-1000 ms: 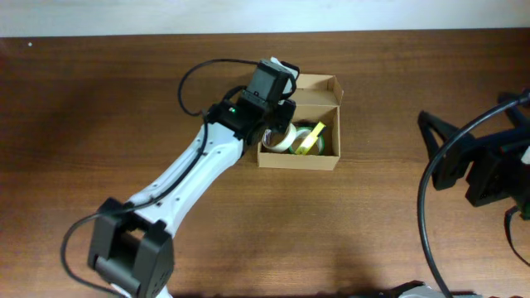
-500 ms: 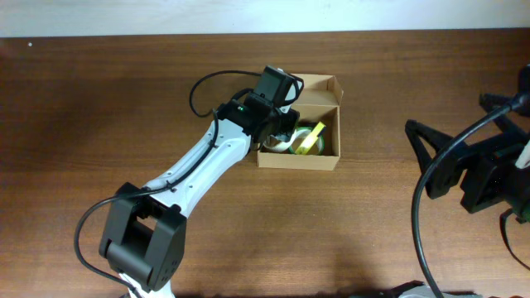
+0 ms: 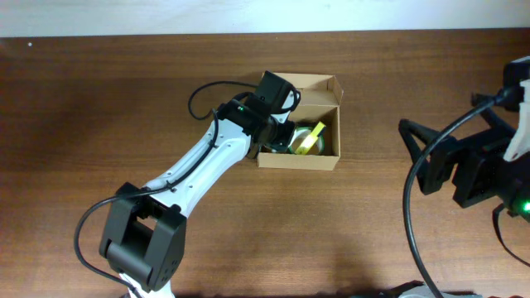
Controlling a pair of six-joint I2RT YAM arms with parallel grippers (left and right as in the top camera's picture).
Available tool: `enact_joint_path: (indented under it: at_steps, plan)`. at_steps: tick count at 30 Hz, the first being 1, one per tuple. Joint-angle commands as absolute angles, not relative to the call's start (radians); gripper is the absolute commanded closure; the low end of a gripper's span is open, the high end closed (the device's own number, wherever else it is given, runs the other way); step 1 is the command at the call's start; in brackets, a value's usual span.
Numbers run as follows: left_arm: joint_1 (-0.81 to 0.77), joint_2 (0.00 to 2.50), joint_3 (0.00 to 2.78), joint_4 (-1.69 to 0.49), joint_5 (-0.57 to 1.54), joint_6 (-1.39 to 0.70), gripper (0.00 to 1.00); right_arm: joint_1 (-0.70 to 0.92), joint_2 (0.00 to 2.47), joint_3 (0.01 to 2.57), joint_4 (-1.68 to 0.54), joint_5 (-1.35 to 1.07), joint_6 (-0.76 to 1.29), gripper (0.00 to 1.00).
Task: Pack container
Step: 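Lower the marker into the box and open the left gripper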
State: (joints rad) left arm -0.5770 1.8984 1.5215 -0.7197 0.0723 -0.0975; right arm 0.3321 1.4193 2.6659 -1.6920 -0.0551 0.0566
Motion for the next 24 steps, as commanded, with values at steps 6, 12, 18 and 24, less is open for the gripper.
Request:
enact_joint_path:
  at_steps: [6,12,18,24]
  plan:
    - [-0.583,1.906,1.536,-0.795,0.086,-0.075,0.98,0.325,1.420,2.655,-1.699,-0.068,0.066,0.01]
    - [-0.583,1.906,1.536,-0.852,0.086,-0.073,0.98,0.325,1.420,2.655,-1.699,-0.067,0.060,0.01]
    - [-0.583,1.906,1.536,-0.904,0.083,-0.065,0.98,0.325,1.421,2.655,-1.699,-0.051,0.060,0.01]
    - [-0.583,1.906,1.536,-0.973,0.080,-0.052,0.98,0.325,1.421,2.655,-1.699,-0.048,0.060,0.01]
